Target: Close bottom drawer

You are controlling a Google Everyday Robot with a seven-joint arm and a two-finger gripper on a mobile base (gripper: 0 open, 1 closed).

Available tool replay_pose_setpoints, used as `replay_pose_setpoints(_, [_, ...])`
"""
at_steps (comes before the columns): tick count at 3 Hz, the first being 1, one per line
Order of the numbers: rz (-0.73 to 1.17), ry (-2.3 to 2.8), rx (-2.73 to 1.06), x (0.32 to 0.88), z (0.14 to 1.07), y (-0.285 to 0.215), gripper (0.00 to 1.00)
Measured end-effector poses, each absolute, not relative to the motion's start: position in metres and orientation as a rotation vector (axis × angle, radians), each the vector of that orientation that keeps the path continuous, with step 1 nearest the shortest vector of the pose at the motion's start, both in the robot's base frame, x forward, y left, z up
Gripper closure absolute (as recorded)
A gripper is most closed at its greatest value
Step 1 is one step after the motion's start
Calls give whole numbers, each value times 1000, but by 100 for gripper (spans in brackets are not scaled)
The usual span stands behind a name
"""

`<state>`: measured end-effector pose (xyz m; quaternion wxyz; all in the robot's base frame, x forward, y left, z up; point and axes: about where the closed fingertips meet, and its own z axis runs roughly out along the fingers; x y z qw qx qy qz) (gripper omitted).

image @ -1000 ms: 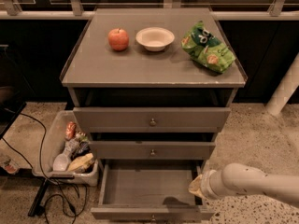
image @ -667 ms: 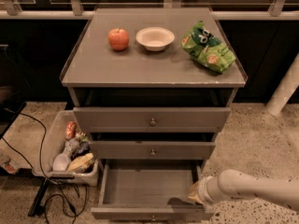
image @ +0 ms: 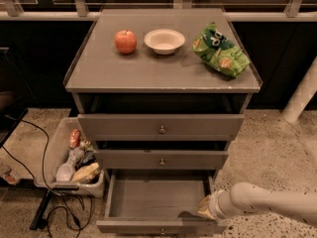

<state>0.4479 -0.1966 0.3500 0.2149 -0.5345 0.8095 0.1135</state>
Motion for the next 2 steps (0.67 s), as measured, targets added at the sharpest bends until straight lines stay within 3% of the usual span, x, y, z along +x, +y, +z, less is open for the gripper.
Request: replay_pose_setpoints(2, [417,2340,-1424,426,263,-208,100])
